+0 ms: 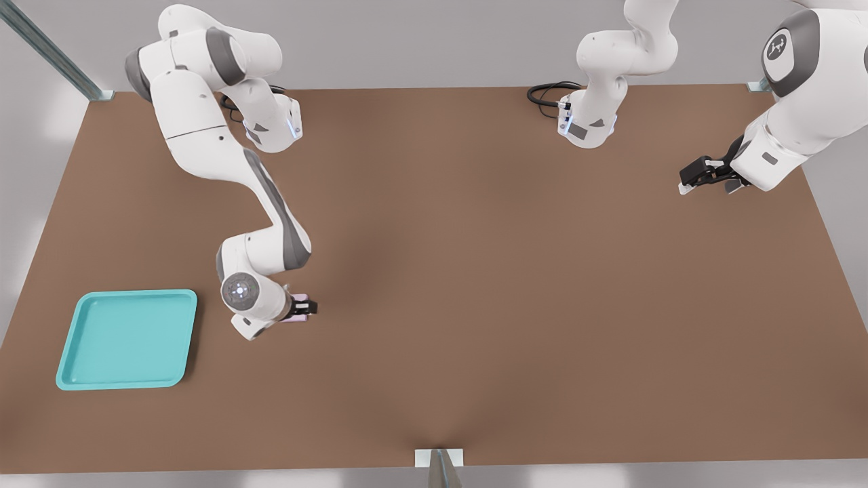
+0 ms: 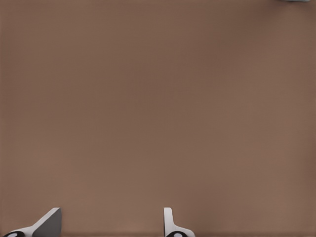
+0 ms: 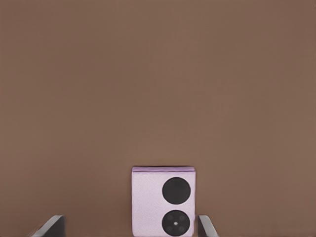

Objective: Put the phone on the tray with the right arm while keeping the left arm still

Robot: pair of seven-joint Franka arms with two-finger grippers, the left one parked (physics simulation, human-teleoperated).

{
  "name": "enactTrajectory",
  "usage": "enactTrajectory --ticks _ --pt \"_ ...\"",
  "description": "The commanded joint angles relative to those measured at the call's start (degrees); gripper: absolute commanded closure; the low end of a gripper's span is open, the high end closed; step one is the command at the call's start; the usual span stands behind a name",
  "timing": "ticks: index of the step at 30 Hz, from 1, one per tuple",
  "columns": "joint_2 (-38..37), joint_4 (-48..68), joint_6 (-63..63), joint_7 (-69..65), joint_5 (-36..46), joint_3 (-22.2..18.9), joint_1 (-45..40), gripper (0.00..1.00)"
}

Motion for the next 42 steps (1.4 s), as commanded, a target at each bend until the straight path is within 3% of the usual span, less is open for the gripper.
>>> enactTrajectory --ticks 1,7,38,42 --pt "-0.56 -2.67 6.54 4.6 0.08 0.86 -1.2 0.0" --pt "-1.53 -8.21 14.98 1.7 0.08 1.66 -2.17 0.0" --pt "2.78 -9.09 18.05 -1.55 -2.03 1.57 -3.4 0.0" --pt "3.22 -9.0 18.32 -1.55 -2.03 1.57 -3.4 0.04"
